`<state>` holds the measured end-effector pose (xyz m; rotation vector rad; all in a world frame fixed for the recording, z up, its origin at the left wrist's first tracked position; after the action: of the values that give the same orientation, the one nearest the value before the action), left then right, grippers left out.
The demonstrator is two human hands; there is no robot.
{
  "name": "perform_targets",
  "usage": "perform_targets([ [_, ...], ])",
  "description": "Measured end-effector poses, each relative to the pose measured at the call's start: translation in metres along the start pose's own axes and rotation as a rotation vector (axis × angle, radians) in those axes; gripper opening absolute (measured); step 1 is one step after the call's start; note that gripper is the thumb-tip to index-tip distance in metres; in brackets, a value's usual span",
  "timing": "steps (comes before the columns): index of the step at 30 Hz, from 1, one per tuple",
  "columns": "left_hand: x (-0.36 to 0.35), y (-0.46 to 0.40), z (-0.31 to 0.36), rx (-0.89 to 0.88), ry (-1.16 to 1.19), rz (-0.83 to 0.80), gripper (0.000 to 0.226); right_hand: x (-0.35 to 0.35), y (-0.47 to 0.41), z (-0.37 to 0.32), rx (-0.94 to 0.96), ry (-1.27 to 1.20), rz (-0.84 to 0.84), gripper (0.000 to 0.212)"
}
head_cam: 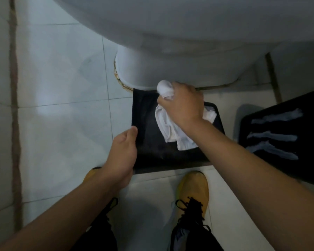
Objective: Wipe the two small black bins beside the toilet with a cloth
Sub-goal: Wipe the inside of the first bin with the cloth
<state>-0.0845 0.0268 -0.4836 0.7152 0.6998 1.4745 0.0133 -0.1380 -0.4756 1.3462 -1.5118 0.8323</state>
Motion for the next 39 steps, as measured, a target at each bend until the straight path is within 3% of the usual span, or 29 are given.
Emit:
perform_targets([
  [5,0.011,-0.006,-0.006,-0.020,-0.057,0.071,0.045,0.010,0.086,-0.023,0.543,-0.103,-0.169,0.045],
  [8,0.013,-0.005,-0.008,-0.017,-0.078,0.085,0.053,0.003,0.097,-0.017,0.699,-0.113,-0.212,0.044],
  [10,0.011,-0.003,-0.011,-0.009,-0.086,0.081,0.054,-0.006,0.083,-0.007,0.611,-0.074,-0.197,0.047],
  [13,0.008,0.007,-0.012,-0.020,-0.123,0.082,0.050,-0.003,0.034,0.025,0.196,0.032,-0.003,0.040],
  [15,0.007,0.007,-0.006,-0.052,-0.127,0.097,0.052,0.004,0.006,0.047,-0.050,0.072,0.028,0.031],
  [17,0.007,0.002,-0.002,-0.071,-0.120,0.121,0.051,0.006,0.003,0.046,-0.019,0.042,0.035,0.032],
  [26,0.019,-0.008,-0.010,-0.136,-0.187,0.175,0.057,0.005,0.108,0.006,0.697,-0.103,-0.109,0.029],
  [28,0.019,-0.006,-0.017,-0.130,-0.201,0.171,0.054,-0.001,0.100,0.023,0.625,-0.093,-0.093,0.035],
  [31,0.017,-0.002,-0.022,-0.151,-0.224,0.155,0.052,0.003,0.059,0.062,0.236,0.010,0.014,0.049],
  [34,0.013,-0.001,-0.012,-0.192,-0.246,0.169,0.052,0.016,0.015,0.093,-0.133,0.037,0.058,0.039],
  [36,0.011,-0.002,-0.005,-0.205,-0.247,0.190,0.051,0.019,0.011,0.092,-0.126,0.023,0.080,0.034],
  [39,0.015,-0.004,0.000,-0.232,-0.293,0.227,0.055,0.016,0.053,0.064,0.085,0.058,0.058,0.040],
])
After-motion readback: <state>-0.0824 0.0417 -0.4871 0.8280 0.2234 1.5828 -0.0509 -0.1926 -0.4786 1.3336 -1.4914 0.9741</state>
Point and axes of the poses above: each hand's wrist, its own y-axis away from the middle knuckle, its own x-axis out of the back of the hand, z = x × y, the point moved 5 cm from there along -y, towards the middle knuckle, and after that the axes turned 1 degree about y, right-handed, at the moved point
